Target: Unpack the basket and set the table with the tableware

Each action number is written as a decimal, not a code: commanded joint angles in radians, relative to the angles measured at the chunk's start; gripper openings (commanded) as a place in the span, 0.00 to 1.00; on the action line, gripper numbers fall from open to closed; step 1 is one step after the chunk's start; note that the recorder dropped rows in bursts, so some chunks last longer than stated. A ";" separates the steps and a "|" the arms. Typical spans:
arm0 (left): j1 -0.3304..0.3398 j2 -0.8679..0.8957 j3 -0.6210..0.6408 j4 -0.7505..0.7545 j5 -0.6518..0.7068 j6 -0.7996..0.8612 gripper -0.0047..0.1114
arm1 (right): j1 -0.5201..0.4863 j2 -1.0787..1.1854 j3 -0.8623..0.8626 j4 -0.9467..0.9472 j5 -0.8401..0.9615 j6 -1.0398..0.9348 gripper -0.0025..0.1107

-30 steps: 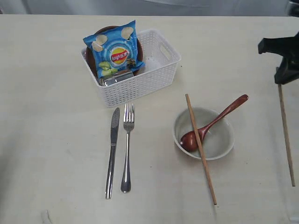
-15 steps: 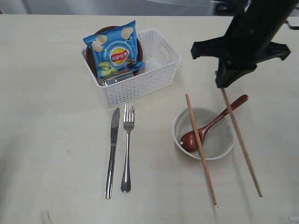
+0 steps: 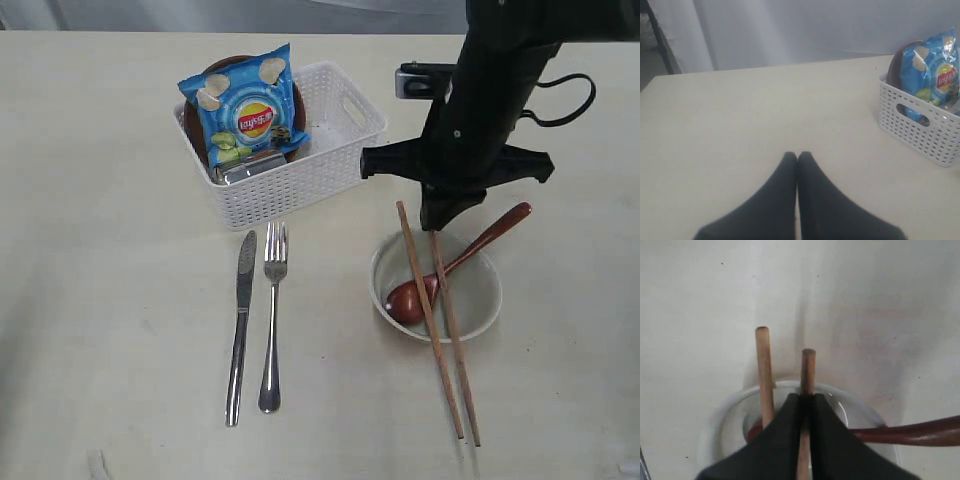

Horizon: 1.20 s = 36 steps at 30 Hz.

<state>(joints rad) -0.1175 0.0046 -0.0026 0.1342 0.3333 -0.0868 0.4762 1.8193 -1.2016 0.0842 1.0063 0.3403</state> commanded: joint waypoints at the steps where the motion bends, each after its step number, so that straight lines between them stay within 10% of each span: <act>1: 0.004 -0.005 0.003 0.000 -0.007 0.002 0.04 | 0.004 0.000 0.062 -0.022 -0.045 0.011 0.02; 36: 0.004 -0.005 0.003 0.000 -0.007 0.002 0.04 | 0.005 -0.078 0.088 -0.011 -0.126 0.007 0.02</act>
<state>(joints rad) -0.1175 0.0046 -0.0026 0.1342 0.3333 -0.0868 0.4811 1.7491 -1.1147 0.0717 0.8751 0.3503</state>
